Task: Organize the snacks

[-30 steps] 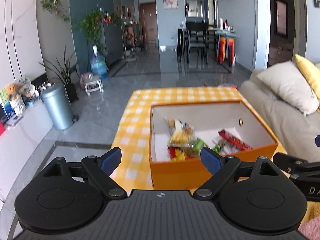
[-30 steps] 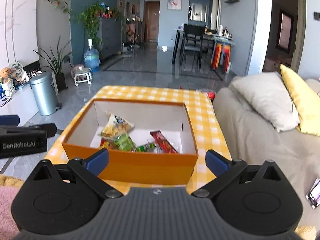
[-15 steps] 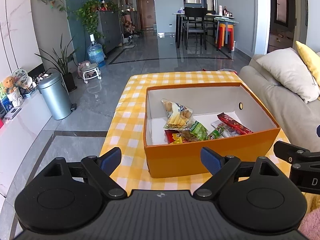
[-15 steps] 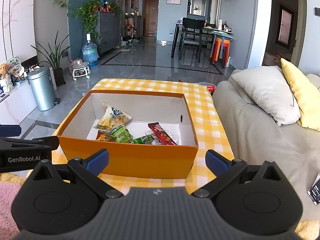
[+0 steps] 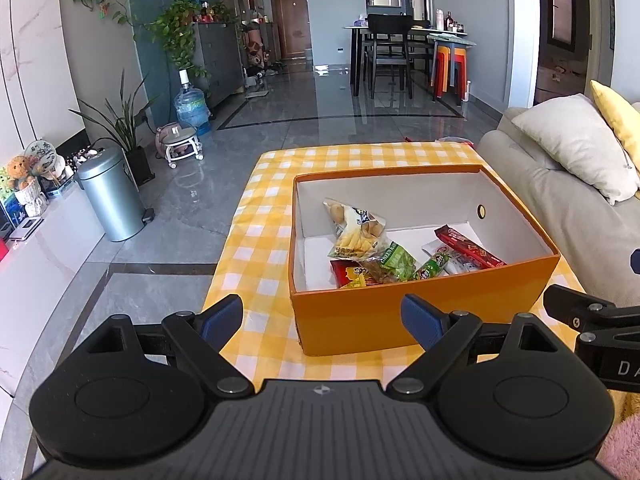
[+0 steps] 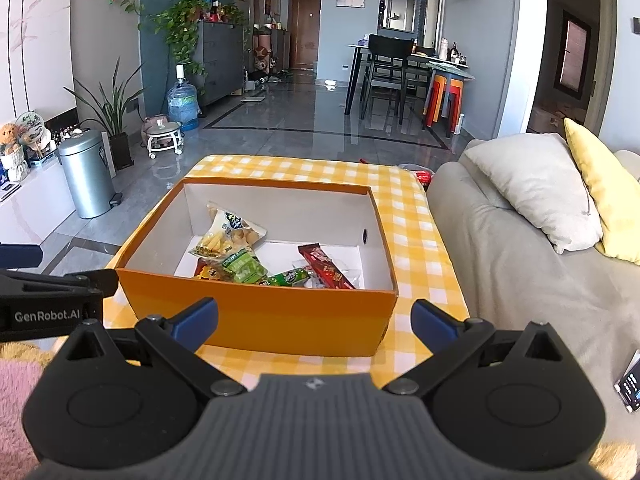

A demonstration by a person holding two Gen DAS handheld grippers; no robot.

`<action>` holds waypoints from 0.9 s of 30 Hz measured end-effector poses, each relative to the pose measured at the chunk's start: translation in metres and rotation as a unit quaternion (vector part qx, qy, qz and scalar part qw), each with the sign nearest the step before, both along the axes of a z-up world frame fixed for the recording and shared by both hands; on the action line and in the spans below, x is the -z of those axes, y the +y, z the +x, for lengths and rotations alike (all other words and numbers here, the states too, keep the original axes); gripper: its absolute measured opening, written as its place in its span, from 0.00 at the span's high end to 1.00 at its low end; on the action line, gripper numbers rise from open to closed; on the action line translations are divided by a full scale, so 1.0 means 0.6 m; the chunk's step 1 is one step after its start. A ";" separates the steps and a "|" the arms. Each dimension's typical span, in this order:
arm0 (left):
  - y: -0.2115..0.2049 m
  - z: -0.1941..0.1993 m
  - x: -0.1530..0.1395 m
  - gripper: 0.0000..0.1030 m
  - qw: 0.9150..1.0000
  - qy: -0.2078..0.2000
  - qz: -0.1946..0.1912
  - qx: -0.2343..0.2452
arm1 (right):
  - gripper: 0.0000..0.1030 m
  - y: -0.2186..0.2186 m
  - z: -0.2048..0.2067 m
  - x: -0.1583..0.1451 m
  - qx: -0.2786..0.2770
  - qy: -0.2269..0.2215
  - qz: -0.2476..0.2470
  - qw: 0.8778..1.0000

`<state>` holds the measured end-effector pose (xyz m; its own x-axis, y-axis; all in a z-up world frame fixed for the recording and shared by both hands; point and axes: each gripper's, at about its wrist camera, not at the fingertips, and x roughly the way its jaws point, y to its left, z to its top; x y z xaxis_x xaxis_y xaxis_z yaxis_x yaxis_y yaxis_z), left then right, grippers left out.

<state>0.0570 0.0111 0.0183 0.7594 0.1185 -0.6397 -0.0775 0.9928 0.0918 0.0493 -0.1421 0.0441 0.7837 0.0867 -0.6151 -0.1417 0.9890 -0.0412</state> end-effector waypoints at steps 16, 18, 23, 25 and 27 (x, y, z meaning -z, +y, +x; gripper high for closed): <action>0.003 -0.001 -0.002 0.00 1.000 0.002 0.001 0.000 | 0.04 0.003 -0.001 0.004 -0.006 0.007 -0.005 1.000; 0.008 -0.004 -0.003 0.00 1.000 0.003 -0.001 -0.002 | 0.04 0.003 -0.001 0.004 -0.007 0.008 -0.006 1.000; 0.009 -0.004 -0.003 0.00 1.000 0.003 0.001 -0.001 | 0.04 0.003 -0.001 0.005 -0.007 0.009 -0.005 1.000; 0.008 -0.004 -0.003 0.00 1.000 0.003 0.001 -0.001 | 0.04 0.003 -0.001 0.005 -0.007 0.009 -0.005 1.000; 0.013 -0.008 -0.003 0.00 1.000 0.004 0.002 -0.001 | 0.04 0.003 -0.002 0.006 -0.006 0.009 -0.005 1.000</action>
<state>0.0523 0.0186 0.0202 0.7545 0.1227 -0.6448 -0.0792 0.9922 0.0961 0.0482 -0.1401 0.0406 0.7710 0.0911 -0.6303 -0.1554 0.9867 -0.0474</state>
